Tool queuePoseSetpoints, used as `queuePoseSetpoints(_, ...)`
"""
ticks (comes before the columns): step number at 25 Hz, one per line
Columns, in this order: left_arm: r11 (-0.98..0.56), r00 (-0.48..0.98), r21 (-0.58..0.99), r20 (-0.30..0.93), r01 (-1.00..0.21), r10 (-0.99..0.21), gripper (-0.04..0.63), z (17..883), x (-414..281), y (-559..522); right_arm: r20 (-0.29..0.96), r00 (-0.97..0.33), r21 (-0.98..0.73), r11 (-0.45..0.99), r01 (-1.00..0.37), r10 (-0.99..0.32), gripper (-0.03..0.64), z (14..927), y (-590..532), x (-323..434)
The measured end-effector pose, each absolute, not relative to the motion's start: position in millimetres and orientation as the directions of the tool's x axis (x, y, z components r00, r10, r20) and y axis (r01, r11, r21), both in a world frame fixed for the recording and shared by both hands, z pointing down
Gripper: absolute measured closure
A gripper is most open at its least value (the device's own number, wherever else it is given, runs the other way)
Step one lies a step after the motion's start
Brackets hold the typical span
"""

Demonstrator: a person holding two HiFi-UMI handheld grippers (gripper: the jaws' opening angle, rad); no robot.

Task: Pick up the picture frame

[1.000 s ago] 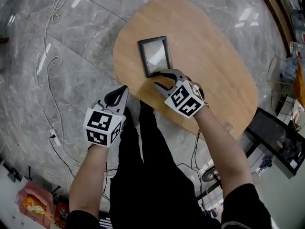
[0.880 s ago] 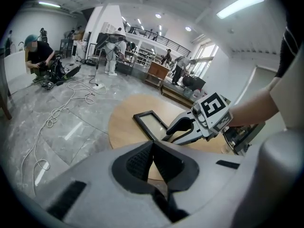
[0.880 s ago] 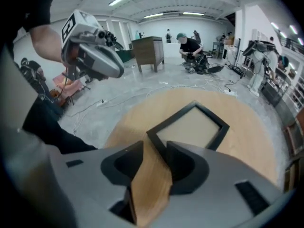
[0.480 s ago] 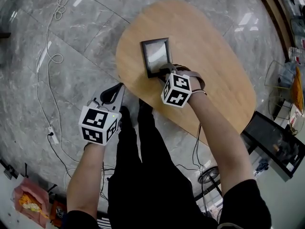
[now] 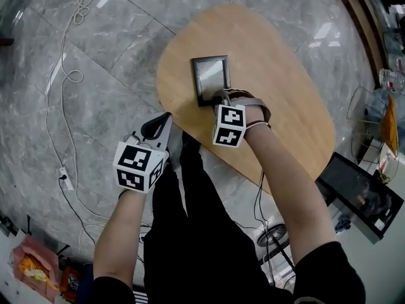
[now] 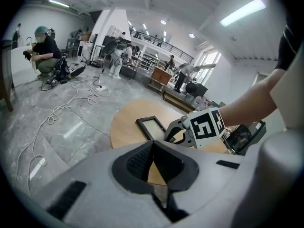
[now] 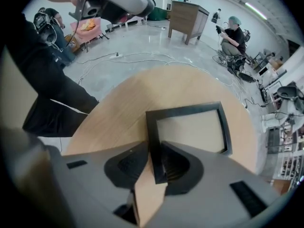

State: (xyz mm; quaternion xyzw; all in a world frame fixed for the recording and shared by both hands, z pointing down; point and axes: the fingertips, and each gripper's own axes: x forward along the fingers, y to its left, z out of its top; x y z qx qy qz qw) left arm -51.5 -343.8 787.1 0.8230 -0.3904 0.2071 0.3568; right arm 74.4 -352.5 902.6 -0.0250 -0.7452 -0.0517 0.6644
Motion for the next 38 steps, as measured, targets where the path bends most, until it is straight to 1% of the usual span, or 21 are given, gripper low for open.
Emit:
queuePoseSetpoints(3,-0.431,0.602,0.424,0.621,-0.797,-0.502,0.586,787,-57,-344,0.994,-0.102,0.041,0.994,0.102,-0.031,0.525,903,-353,72)
queuePoseSetpoints(7,-0.404,0.579,0.416,0.631,-0.815,-0.517,0.586,771,-65,-343,0.992,-0.108,0.076,0.991,0.109,-0.064,0.541,904,-351,73)
queuePoseSetpoints(11,-0.393,0.566,0.409,0.632,-0.824,-0.529,0.586,730,-77,-341,0.989,-0.146,0.043,0.999,0.011,-0.041,0.549,889,-337,68)
queuePoseSetpoints(15,-0.397,0.563,0.401,0.628,-0.826,-0.537,0.586,685,-85,-335,0.981,-0.189,0.018,0.998,-0.066,-0.030,0.549,846,-319,67)
queuePoseSetpoints(18,-0.405,0.566,0.396,0.611,-0.824,-0.554,0.586,651,-91,-338,0.969,-0.233,0.050,0.990,-0.134,-0.080,0.549,800,-324,62)
queuePoseSetpoints(22,-0.467,0.593,0.370,0.565,-0.803,-0.573,0.586,599,-92,-337,0.945,-0.285,0.093,0.969,-0.229,-0.158,0.549,731,-322,55)
queuePoseSetpoints(30,-0.561,0.639,0.317,0.487,-0.765,-0.595,0.586,500,-100,-322,0.899,-0.334,0.168,0.927,-0.335,-0.283,0.549,597,-282,40)
queuePoseSetpoints(38,-0.678,0.693,0.221,0.434,-0.701,-0.576,0.586,435,-80,-311,0.795,-0.397,0.199,0.816,-0.543,-0.458,0.549,502,-268,50)
